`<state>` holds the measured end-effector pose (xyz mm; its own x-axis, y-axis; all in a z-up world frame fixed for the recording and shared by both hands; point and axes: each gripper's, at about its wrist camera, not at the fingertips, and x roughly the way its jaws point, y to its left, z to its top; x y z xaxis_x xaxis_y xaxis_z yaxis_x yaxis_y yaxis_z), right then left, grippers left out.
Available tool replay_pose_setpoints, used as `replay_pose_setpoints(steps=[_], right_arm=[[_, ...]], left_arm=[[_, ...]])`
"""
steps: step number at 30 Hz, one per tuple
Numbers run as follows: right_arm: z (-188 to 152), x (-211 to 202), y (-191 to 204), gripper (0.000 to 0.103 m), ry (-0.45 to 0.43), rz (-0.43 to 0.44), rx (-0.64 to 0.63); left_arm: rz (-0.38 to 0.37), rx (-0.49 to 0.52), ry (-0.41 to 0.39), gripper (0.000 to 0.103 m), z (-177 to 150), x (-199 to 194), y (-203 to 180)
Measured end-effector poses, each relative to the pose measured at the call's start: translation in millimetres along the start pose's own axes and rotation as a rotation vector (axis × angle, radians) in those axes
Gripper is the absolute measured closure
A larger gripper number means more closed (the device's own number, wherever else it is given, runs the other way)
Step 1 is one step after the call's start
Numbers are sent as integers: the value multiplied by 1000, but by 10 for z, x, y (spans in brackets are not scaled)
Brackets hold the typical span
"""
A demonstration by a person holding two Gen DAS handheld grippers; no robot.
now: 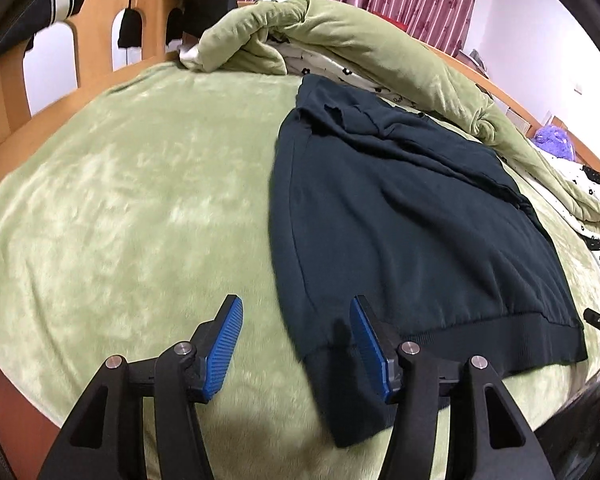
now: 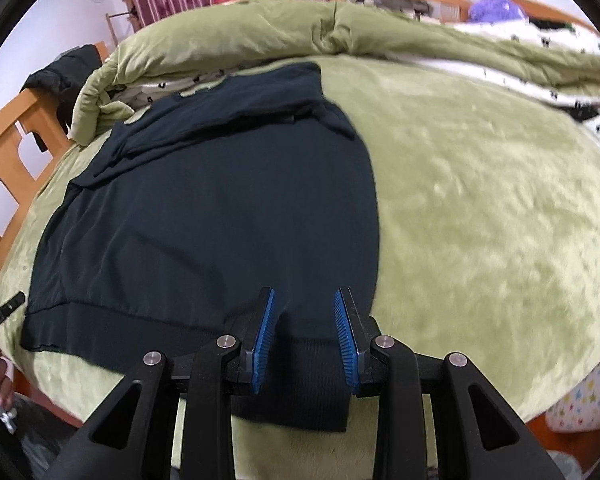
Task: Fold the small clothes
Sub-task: 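Move both tools down to the ribbed hem of the sweatshirt, then close both tools on the ribbed hem, side by side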
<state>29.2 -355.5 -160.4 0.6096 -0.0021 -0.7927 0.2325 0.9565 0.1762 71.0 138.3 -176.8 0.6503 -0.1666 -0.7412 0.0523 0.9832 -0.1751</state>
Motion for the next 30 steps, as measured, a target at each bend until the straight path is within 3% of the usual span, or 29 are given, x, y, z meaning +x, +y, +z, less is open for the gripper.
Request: replay_pose_setpoints(steps=[4,9,30], right_arm=[[-54,-27,-18,73,12,4,25],[-132,-2,-41,72,40,7,41],[-209,83,29,71,71,-5,-16]], left_arm=[[-48,-8,33,49,-77,29,-11],[-47,26,55,49,-114,105,-126],[-99,5,99,49,-173,169,-135]])
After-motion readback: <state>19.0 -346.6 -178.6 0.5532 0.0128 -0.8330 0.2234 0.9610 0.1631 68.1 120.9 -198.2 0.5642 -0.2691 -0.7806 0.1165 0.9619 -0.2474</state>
